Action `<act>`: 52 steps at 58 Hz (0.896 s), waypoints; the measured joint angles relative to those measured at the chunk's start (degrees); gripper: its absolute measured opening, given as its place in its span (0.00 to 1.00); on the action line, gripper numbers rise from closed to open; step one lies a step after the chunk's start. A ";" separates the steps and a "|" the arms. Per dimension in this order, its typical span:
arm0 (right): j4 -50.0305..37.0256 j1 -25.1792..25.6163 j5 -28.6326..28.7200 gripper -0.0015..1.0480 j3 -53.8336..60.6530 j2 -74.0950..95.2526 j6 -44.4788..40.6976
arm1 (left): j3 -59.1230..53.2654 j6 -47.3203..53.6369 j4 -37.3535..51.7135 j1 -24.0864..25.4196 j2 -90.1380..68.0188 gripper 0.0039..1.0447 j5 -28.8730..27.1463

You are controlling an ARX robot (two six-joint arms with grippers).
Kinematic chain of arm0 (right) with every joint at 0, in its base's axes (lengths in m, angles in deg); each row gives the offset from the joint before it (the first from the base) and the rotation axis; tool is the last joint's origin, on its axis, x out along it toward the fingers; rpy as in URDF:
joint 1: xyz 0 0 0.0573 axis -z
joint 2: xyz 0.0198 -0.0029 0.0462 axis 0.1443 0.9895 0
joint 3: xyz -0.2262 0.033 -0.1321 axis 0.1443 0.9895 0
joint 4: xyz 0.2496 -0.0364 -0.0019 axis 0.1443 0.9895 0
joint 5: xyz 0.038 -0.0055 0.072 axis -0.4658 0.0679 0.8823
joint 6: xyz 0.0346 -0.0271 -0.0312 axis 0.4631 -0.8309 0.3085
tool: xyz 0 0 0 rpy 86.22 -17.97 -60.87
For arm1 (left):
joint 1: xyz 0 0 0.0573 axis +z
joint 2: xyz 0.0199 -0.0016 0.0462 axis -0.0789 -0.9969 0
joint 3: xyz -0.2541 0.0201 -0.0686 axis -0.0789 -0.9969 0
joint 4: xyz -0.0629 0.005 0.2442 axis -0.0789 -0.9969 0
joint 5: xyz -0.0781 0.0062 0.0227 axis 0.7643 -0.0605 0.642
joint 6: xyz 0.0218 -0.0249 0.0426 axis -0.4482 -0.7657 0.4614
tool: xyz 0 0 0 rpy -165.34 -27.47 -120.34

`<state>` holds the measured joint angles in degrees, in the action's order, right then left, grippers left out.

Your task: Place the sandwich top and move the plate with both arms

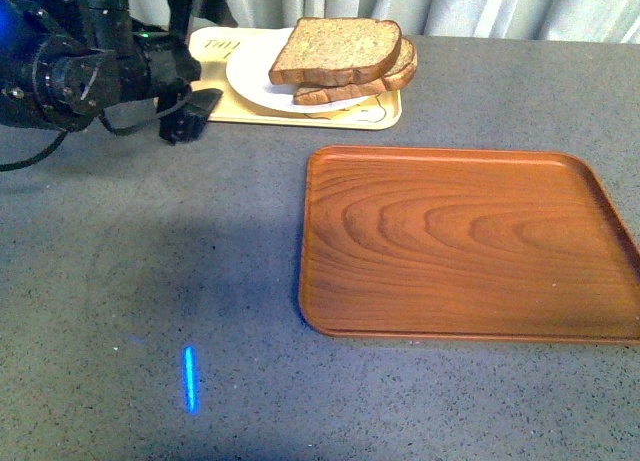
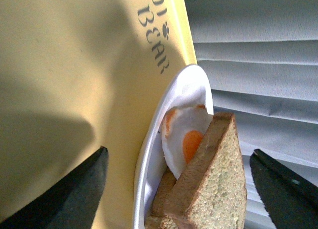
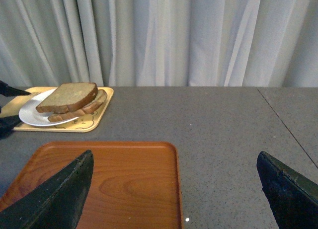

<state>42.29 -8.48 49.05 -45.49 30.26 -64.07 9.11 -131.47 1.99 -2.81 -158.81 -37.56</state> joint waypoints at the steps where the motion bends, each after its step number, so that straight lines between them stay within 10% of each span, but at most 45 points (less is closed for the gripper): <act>1: 0.00 -0.02 0.00 0.91 0.00 0.00 0.00 | -0.46 0.31 -0.02 0.39 0.46 0.93 -0.09; 34: 0.00 0.00 0.00 0.91 0.00 0.00 0.00 | -26.14 7.30 9.92 3.39 24.44 0.91 1.62; 42: 0.00 -0.02 0.04 0.91 0.00 0.00 0.00 | -42.91 36.44 26.43 2.19 34.07 0.68 -18.69; 52: 0.00 -0.02 0.00 0.91 0.00 0.00 0.00 | -59.39 64.06 26.38 2.89 51.28 0.41 -19.74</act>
<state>42.29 -8.51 49.05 -45.49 30.26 -64.07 -50.28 -67.40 28.38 0.08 -107.53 -57.30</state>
